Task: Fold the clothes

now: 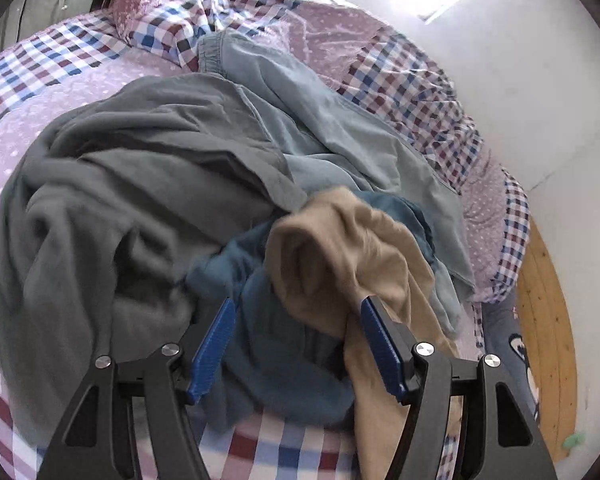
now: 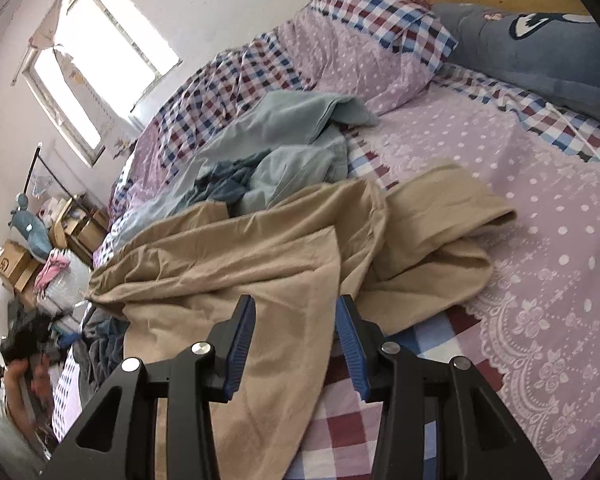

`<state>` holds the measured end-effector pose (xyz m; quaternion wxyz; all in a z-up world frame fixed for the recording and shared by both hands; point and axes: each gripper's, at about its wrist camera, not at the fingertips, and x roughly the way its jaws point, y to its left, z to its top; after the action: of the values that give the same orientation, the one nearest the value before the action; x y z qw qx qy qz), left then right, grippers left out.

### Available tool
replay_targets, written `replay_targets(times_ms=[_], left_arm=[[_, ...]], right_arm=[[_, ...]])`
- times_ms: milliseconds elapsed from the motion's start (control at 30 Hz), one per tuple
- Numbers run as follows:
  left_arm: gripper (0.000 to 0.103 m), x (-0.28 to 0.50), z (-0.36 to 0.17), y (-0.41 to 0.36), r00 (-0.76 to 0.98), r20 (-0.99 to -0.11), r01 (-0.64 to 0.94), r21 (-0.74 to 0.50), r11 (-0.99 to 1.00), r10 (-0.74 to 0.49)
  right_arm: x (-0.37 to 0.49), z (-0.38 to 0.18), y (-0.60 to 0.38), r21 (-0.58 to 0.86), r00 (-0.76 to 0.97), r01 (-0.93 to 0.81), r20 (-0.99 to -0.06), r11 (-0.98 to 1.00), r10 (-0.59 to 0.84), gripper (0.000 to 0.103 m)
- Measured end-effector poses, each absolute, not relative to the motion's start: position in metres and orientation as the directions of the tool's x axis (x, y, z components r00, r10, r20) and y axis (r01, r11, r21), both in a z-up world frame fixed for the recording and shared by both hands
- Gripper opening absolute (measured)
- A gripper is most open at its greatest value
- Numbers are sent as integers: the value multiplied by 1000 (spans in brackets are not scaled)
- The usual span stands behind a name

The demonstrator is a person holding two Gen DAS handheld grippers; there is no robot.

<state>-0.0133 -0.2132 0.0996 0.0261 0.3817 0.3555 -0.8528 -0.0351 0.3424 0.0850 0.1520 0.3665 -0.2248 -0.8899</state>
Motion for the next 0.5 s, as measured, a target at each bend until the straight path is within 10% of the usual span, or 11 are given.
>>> replay_targets(times_ms=[500], left_arm=[[70,71,31,-60,-689,-591,28,-601,-799,420]], right_arm=[[-101,69,308,312,-692,167,-638,-935,-337,44]])
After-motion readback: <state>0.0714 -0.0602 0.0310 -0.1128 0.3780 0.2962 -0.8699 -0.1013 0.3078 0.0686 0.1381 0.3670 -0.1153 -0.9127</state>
